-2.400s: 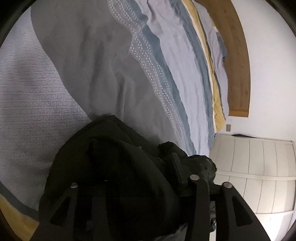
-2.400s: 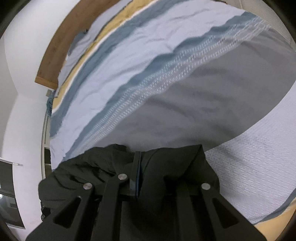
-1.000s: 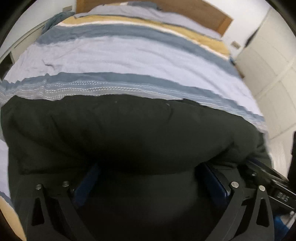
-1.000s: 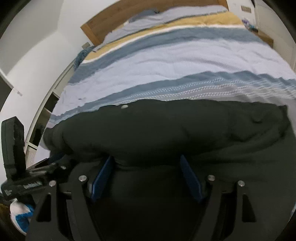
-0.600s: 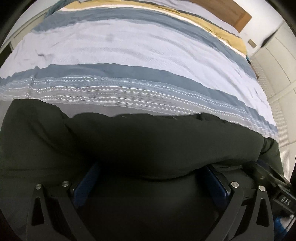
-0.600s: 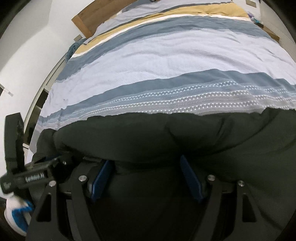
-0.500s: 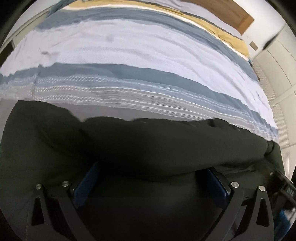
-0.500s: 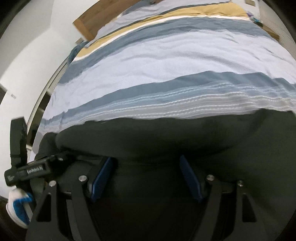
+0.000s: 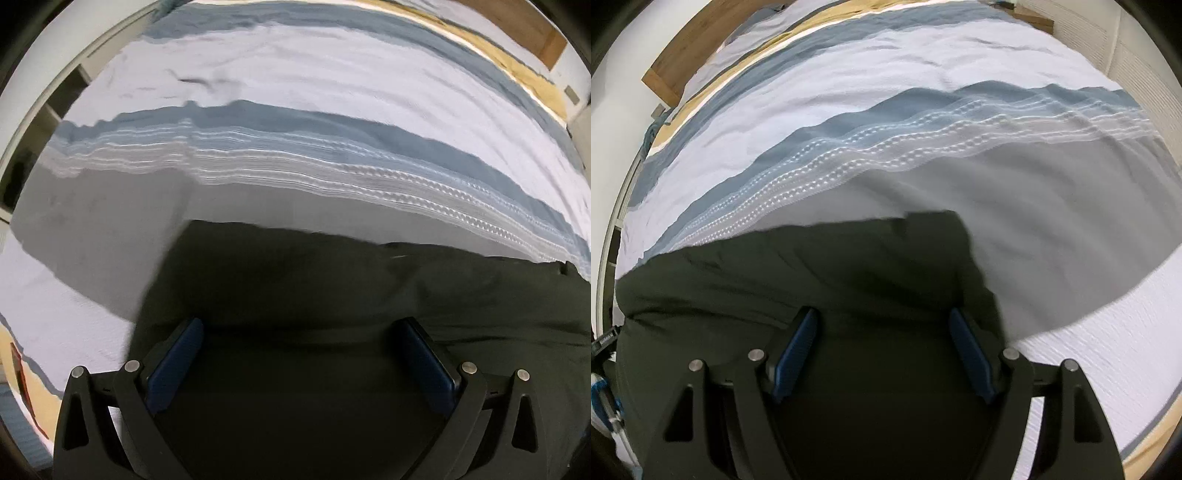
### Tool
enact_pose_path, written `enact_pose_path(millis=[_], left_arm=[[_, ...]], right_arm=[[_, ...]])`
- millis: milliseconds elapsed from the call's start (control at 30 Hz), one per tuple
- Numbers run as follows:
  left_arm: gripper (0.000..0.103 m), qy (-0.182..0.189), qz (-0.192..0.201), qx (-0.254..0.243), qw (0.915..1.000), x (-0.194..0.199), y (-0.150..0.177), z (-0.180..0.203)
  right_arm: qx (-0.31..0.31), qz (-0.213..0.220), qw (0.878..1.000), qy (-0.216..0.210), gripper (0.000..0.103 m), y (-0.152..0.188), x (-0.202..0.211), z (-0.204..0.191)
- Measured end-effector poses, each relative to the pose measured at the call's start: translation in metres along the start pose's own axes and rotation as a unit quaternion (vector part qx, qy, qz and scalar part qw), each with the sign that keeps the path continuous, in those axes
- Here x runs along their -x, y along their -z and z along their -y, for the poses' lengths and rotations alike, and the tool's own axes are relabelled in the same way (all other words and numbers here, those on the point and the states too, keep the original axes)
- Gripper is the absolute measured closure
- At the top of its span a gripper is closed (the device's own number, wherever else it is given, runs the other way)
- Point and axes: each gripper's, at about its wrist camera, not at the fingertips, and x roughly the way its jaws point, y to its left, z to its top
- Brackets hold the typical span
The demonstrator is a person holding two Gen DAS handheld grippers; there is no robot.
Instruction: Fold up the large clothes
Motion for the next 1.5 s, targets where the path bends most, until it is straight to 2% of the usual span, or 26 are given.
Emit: enact_pose_path(millis=[133, 233, 333, 467, 533, 633, 867, 900, 1033, 1133, 1333, 1500], left_arm=[[0.001, 0.044, 0.031, 0.036, 0.9979, 0.028, 0.015, -0.038], [0.001, 0.076, 0.043, 0.06, 0.9944, 0.043, 0.029, -0.064], [0.001, 0.107, 0.041, 0.076, 0.9905, 0.053, 0.041, -0.088], [0.001, 0.125, 0.034, 0.095, 0.9869, 0.058, 0.056, -0.117], [0.001, 0.14, 0.031, 0.11, 0.9835, 0.059, 0.066, -0.128], [0.001, 0.192, 0.023, 0.13, 0.9725, 0.055, 0.082, -0.141], [0.001, 0.293, -0.037, 0.125, 0.947, 0.023, 0.104, -0.128], [0.001, 0.298, -0.043, 0.12, 0.946, 0.017, 0.105, -0.125], [0.001, 0.318, -0.066, 0.101, 0.9405, -0.009, 0.11, -0.109], [0.001, 0.344, -0.076, 0.102, 0.9304, -0.027, 0.11, -0.107], [0.001, 0.396, -0.098, 0.085, 0.909, -0.05, 0.103, -0.1], [0.001, 0.438, -0.084, 0.089, 0.8908, -0.054, 0.107, -0.09]], right_arm=[[-0.001, 0.025, 1.0, -0.008, 0.03, 0.012, 0.03, 0.008], [-0.015, 0.049, 0.998, -0.033, 0.028, 0.021, 0.055, 0.02], [-0.031, 0.059, 0.997, -0.047, 0.026, 0.028, 0.074, 0.034], [-0.036, 0.063, 0.996, -0.052, 0.025, 0.042, 0.093, 0.048], [-0.044, 0.06, 0.995, -0.068, 0.025, 0.05, 0.097, 0.054], [-0.066, 0.044, 0.99, -0.115, 0.025, 0.065, 0.096, 0.063], [-0.086, -0.03, 0.976, -0.196, 0.024, 0.093, 0.052, 0.059], [-0.084, -0.036, 0.975, -0.201, 0.024, 0.094, 0.045, 0.056], [-0.076, -0.071, 0.971, -0.217, 0.01, 0.098, 0.013, 0.048], [-0.087, -0.092, 0.962, -0.241, 0.004, 0.101, -0.009, 0.051], [-0.09, -0.107, 0.939, -0.315, 0.0, 0.1, -0.039, 0.042], [-0.071, -0.102, 0.908, -0.4, 0.0, 0.103, -0.053, 0.023]])
